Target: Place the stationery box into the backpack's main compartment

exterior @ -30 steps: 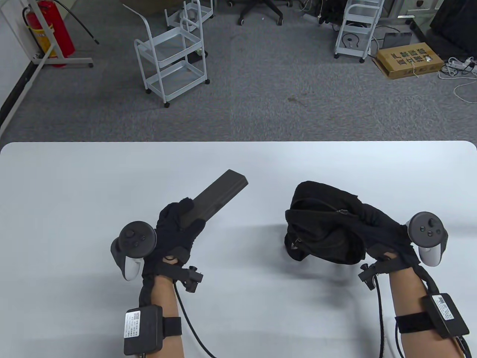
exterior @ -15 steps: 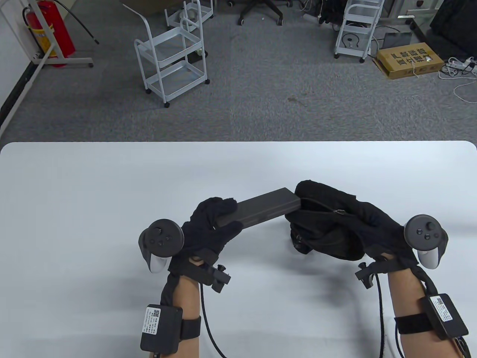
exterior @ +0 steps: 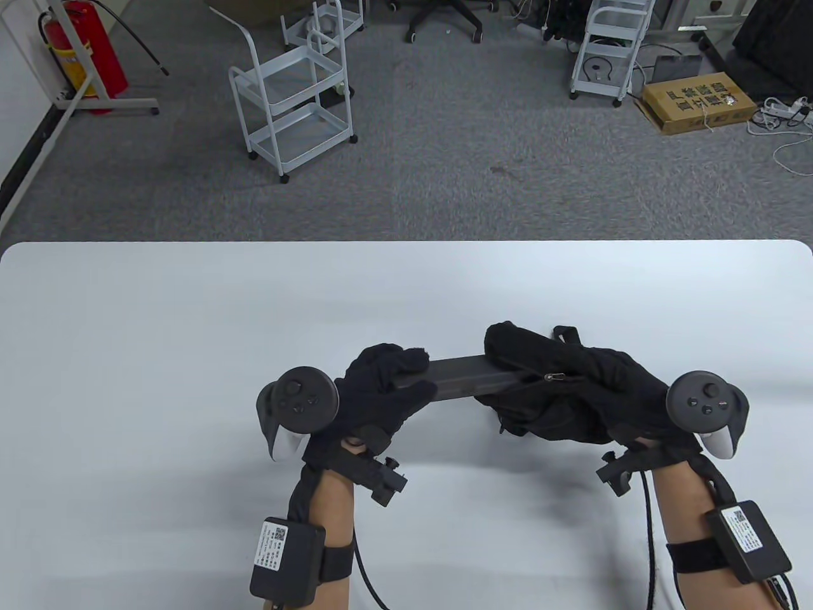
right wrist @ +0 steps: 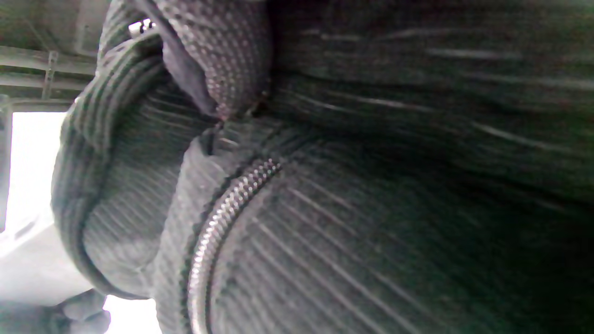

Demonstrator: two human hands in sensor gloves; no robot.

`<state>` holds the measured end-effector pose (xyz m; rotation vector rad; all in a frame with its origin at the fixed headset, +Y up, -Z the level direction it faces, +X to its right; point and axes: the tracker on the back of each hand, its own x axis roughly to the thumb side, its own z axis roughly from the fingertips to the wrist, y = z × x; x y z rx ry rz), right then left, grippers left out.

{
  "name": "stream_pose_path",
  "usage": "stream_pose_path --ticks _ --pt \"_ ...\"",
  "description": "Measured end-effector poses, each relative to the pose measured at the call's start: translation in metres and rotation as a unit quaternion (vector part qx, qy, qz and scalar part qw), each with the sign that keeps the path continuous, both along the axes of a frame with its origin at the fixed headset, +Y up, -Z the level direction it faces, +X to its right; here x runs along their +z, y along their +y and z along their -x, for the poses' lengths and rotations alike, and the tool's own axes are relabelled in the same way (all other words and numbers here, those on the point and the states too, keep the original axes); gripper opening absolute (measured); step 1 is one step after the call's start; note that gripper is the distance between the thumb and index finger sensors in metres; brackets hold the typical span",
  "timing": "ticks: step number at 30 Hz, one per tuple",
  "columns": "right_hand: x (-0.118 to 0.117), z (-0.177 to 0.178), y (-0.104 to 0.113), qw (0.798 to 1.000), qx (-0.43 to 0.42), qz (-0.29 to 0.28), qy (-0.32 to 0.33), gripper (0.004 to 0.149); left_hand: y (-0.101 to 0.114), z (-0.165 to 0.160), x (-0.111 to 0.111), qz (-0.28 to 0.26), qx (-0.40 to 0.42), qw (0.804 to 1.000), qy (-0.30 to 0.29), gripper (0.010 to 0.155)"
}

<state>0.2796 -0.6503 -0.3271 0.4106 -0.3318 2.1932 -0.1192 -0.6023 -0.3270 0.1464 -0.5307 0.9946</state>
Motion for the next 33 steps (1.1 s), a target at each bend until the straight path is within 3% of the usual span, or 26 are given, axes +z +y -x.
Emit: stream_pose_path --ticks 9,21,29,33 --pt "0.001 0.001 0.0 1.0 0.001 -0.006 -0.004 0.05 0.006 -0.041 0.001 0.008 -0.065 0.997 0.037 0.07" --pt "0.005 0.02 0.001 0.999 0.033 -0.017 0.002 0.05 -0.013 -0.083 0.0 0.012 -0.146 0.986 0.079 0.081" --pt "0.004 0.026 -0.004 0.999 0.04 -0.012 -0.009 0.05 -0.027 -0.092 0.0 0.038 -0.148 0.987 0.05 0.094" --pt "0.005 0.026 -0.005 0.999 0.041 -0.009 -0.016 0.05 -0.024 -0.09 0.004 0.04 -0.134 0.99 0.03 0.094"
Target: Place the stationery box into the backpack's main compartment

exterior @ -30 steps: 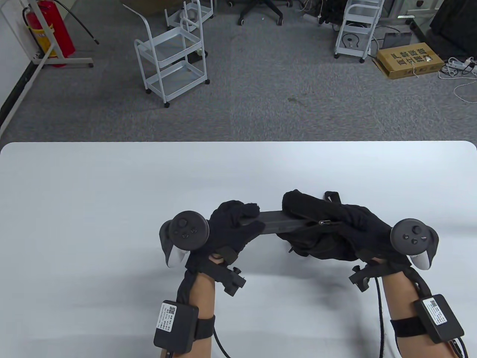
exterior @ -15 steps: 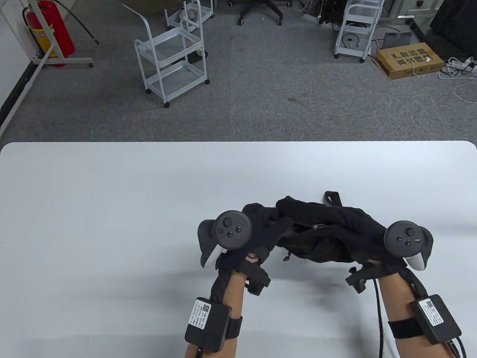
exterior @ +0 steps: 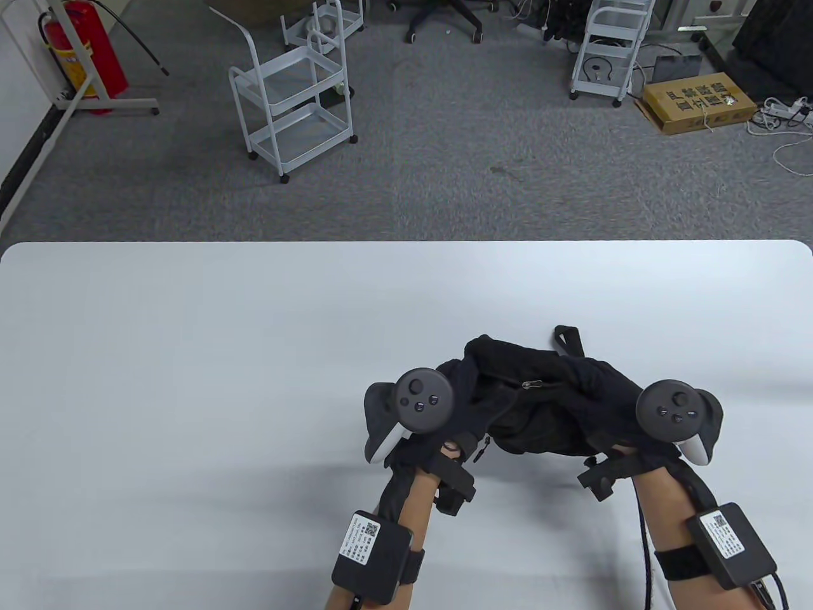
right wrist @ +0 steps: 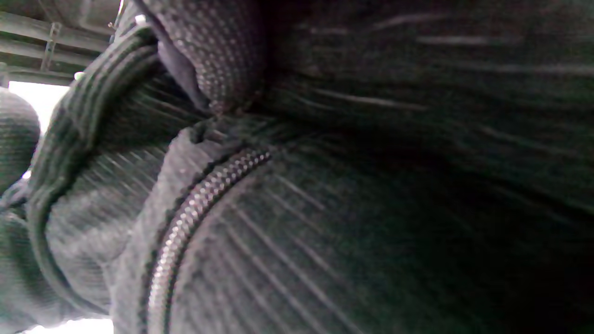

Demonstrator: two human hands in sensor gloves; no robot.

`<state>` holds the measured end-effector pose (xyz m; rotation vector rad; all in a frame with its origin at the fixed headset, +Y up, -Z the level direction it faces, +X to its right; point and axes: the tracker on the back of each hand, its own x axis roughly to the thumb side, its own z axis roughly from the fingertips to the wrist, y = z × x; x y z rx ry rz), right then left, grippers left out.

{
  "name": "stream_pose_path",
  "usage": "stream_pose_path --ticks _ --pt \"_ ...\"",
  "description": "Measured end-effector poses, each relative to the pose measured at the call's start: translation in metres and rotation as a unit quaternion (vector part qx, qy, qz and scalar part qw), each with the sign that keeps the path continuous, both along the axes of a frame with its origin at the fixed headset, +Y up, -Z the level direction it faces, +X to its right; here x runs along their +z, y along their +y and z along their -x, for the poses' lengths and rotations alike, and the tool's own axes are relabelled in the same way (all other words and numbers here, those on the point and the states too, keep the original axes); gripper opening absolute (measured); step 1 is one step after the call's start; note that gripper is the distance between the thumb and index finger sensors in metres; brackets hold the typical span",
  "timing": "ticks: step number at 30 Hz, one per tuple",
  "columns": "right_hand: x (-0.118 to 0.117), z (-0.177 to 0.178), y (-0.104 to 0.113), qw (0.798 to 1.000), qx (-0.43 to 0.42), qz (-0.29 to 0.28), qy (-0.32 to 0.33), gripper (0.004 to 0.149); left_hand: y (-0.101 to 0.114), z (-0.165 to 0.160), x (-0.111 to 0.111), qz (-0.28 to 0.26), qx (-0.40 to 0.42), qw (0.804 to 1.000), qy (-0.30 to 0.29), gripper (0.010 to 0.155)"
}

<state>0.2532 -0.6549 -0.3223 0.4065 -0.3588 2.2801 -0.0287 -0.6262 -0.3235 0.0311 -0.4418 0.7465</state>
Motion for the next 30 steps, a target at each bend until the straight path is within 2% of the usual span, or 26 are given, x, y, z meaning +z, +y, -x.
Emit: stream_pose_path --ticks 2,5,10,16,19,22,26,28,30 --pt "-0.001 -0.001 0.0 1.0 -0.012 0.004 -0.002 0.05 0.001 0.0 0.002 -0.001 0.027 0.999 -0.022 0.092" --pt "-0.001 0.0 -0.001 1.0 -0.017 0.011 0.003 0.05 -0.004 -0.01 0.002 0.043 -0.011 0.995 -0.089 0.091" --pt "0.001 -0.001 0.001 1.0 -0.023 0.01 0.004 0.051 -0.002 -0.004 0.0 0.035 -0.004 0.997 -0.069 0.083" --pt "0.003 -0.002 0.005 0.999 -0.041 0.01 0.007 0.051 0.016 0.023 0.006 -0.016 0.006 1.0 0.026 0.074" --pt "0.004 0.0 0.007 0.999 -0.038 0.009 0.007 0.051 0.024 0.029 0.013 -0.064 0.032 0.995 0.069 0.07" --pt "0.006 0.006 0.008 1.0 -0.022 0.005 0.005 0.051 0.028 0.016 0.021 -0.155 0.047 0.986 0.038 0.06" --pt "0.01 0.014 0.009 1.0 -0.008 0.003 0.011 0.051 0.031 -0.01 0.03 -0.196 -0.04 0.98 -0.018 0.054" --pt "0.012 0.018 0.011 1.0 -0.004 0.0 0.015 0.051 0.031 -0.02 0.033 -0.223 -0.071 0.972 -0.027 0.055" --pt "0.014 0.021 0.012 1.0 -0.003 0.0 0.021 0.051 0.028 -0.027 0.034 -0.224 -0.093 0.969 -0.033 0.057"
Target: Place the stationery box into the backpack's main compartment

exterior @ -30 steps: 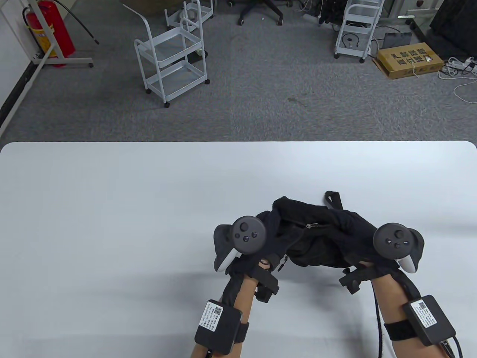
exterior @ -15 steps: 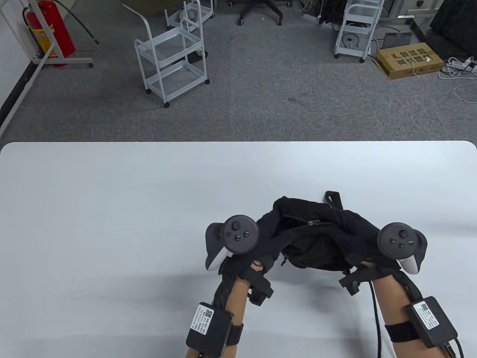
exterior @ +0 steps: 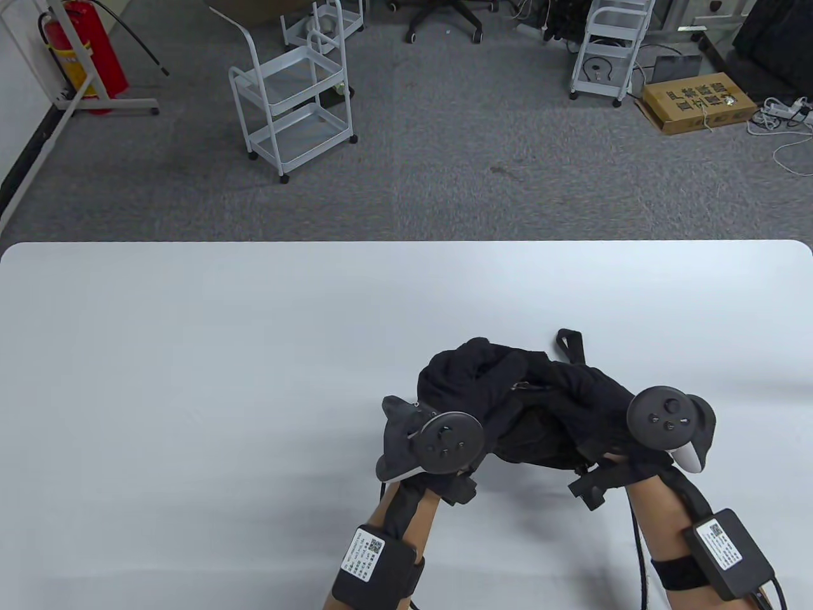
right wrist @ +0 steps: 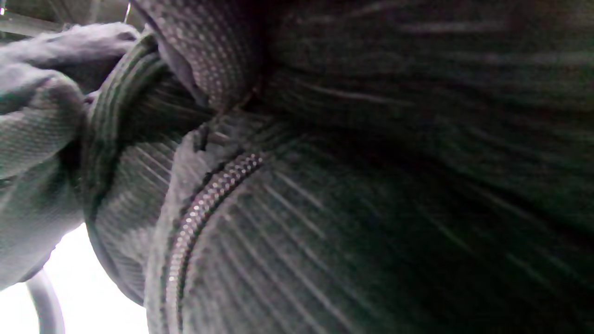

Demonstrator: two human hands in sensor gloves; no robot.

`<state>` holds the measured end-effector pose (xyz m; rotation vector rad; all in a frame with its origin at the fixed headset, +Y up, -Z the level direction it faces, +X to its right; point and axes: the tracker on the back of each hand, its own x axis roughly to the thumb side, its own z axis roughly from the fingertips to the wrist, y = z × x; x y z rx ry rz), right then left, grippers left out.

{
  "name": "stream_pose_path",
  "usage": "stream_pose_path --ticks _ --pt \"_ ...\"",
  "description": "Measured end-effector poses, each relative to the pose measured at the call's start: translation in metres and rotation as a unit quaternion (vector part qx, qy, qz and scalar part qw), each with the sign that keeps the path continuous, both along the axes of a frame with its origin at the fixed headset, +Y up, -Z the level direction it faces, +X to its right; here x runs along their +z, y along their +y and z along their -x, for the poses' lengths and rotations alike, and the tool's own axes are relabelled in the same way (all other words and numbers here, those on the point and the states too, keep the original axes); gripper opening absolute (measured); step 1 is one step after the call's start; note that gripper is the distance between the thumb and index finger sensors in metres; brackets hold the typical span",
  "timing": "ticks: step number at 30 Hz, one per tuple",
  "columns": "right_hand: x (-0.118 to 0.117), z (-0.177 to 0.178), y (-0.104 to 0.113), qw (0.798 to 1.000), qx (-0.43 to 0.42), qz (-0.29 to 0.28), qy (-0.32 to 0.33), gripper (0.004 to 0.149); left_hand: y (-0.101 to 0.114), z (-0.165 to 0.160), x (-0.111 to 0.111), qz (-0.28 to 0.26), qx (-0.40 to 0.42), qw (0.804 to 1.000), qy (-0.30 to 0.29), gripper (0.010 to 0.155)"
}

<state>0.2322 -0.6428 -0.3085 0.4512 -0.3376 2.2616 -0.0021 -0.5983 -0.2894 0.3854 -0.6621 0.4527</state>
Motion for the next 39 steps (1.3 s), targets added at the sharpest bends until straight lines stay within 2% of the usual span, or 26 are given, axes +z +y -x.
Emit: stream_pose_path --ticks 5,9,12,13,15,18,27,39 --pt "0.005 0.011 0.002 1.0 -0.002 -0.011 0.025 0.051 -0.009 -0.007 -0.001 -0.01 -0.037 0.999 0.018 0.062" --pt "0.008 0.016 0.004 0.999 0.019 -0.018 0.025 0.05 -0.011 -0.004 -0.001 -0.052 -0.004 0.998 0.034 0.05" --pt "0.008 0.016 0.004 0.999 0.023 -0.018 0.024 0.051 -0.008 0.003 -0.003 -0.029 0.023 0.999 0.003 0.047" --pt "0.008 0.015 0.004 0.999 0.023 -0.017 0.022 0.051 -0.007 0.008 -0.005 -0.007 0.054 0.998 -0.014 0.044" --pt "0.008 0.015 0.004 0.999 0.027 -0.017 0.016 0.051 -0.004 0.016 -0.007 0.003 0.108 0.994 -0.023 0.04" --pt "0.007 0.014 0.004 0.999 0.02 -0.014 0.02 0.051 0.0 0.024 -0.006 -0.015 0.123 0.992 0.006 0.04" --pt "0.007 0.01 0.005 1.0 0.015 -0.018 0.016 0.051 0.011 0.024 0.003 -0.021 0.111 0.993 0.04 0.043" --pt "0.005 -0.01 0.013 0.996 -0.072 0.004 0.057 0.049 0.011 0.056 -0.006 0.035 0.246 0.968 0.03 0.043"
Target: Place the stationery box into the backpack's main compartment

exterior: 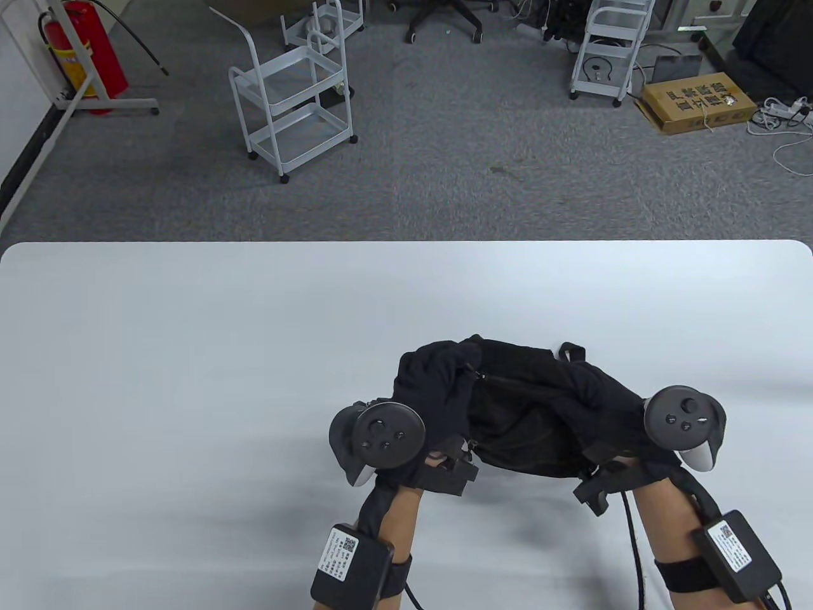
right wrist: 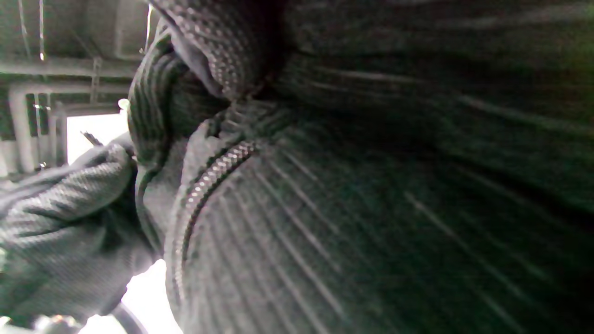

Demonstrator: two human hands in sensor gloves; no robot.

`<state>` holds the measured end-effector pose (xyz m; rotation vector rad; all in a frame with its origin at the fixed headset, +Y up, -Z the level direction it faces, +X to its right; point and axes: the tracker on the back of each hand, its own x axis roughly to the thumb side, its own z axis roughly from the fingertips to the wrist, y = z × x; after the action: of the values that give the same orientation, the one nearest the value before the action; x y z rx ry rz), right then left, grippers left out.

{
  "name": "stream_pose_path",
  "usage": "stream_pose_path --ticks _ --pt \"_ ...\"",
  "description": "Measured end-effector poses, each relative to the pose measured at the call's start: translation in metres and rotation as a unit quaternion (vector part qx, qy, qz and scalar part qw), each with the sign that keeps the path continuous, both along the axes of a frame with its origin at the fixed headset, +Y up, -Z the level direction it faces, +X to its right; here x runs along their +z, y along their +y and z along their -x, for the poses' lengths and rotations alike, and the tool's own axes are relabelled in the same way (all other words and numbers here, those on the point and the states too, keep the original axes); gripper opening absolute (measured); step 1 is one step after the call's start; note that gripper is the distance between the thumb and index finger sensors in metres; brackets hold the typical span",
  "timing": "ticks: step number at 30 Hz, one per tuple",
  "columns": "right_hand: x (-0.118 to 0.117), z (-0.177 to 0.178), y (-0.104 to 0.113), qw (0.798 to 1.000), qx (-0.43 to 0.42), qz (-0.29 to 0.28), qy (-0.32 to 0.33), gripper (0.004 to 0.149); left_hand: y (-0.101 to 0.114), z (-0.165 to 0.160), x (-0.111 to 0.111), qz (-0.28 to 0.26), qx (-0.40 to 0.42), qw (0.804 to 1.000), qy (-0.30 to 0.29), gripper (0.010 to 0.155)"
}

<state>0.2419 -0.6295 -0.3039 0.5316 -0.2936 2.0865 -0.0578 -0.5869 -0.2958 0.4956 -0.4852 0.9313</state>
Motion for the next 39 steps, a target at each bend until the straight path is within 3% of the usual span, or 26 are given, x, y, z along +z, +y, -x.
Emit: stream_pose_path --ticks 21,39 --pt "-0.003 -0.011 0.004 0.993 -0.095 0.02 0.071 0.049 -0.017 0.027 -0.02 0.098 0.125 0.985 -0.062 0.043" --pt "-0.005 -0.019 0.005 0.979 -0.169 0.04 0.104 0.049 -0.041 0.035 -0.038 0.186 0.147 0.968 -0.085 0.044"
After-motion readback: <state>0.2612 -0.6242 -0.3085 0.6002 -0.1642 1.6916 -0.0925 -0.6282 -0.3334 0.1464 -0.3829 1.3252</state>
